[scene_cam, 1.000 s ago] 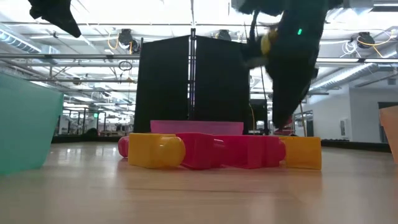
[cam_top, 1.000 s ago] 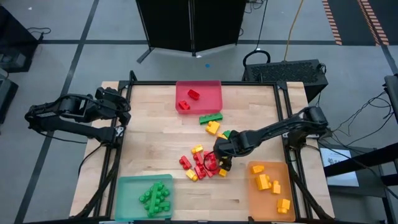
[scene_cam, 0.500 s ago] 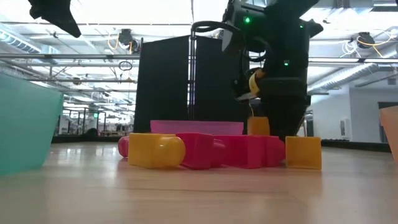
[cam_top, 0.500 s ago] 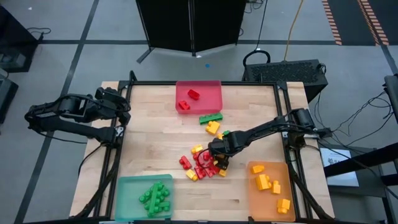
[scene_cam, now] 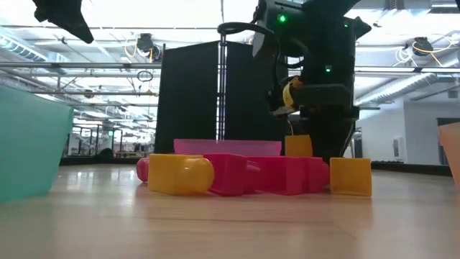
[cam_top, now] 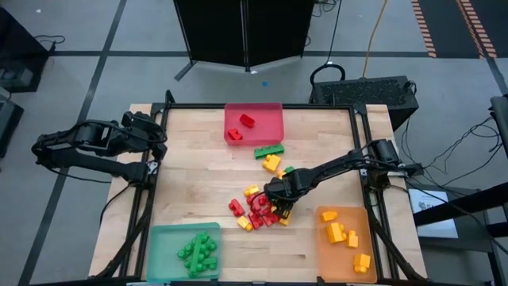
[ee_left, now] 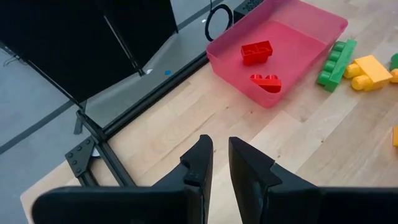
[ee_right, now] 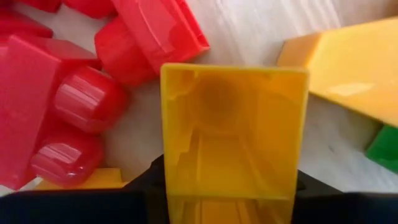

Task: Sort blocks
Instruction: Put the yellow game piece into the orange bin

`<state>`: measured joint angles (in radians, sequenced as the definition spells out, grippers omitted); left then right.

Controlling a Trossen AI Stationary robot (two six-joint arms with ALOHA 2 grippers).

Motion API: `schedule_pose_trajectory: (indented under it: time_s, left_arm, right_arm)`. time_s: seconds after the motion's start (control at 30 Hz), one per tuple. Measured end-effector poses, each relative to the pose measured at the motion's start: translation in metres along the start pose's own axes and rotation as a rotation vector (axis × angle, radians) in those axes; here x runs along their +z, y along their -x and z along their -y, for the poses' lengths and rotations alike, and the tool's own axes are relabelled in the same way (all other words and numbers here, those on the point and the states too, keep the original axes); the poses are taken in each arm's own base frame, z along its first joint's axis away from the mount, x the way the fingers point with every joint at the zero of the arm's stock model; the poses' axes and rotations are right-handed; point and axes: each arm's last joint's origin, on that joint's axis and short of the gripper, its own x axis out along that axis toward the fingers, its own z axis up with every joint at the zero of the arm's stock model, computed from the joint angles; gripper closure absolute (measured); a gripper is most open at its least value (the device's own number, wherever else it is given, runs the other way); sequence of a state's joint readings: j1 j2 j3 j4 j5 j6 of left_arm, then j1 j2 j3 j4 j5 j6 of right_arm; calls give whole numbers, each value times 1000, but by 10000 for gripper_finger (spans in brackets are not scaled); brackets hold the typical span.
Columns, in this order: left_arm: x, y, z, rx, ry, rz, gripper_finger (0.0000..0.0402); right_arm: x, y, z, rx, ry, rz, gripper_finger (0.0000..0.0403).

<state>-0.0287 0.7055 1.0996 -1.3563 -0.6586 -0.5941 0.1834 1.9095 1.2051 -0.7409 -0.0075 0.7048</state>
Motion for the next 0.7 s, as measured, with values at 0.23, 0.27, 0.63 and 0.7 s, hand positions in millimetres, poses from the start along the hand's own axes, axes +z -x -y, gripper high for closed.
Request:
schedule_pose_trajectory:
  time_s: [0.23,0.27,0.63,0.7]
  left_arm:
    - [0,0,0,0,0,0,343]
    - [0,0,0,0,0,0,343]
    - [-1,0,-1,7,-10,-10,343]
    - [-1,0,-1,7,-10,-10,343]
  right_arm:
    - [12,27,-13,2,45,16,285]
    - [13,32,-15,2,58,19,285]
    - [-42,111,-53,-97,164,-117,285]
    - [-67,129,-59,-93,121,-109,285]
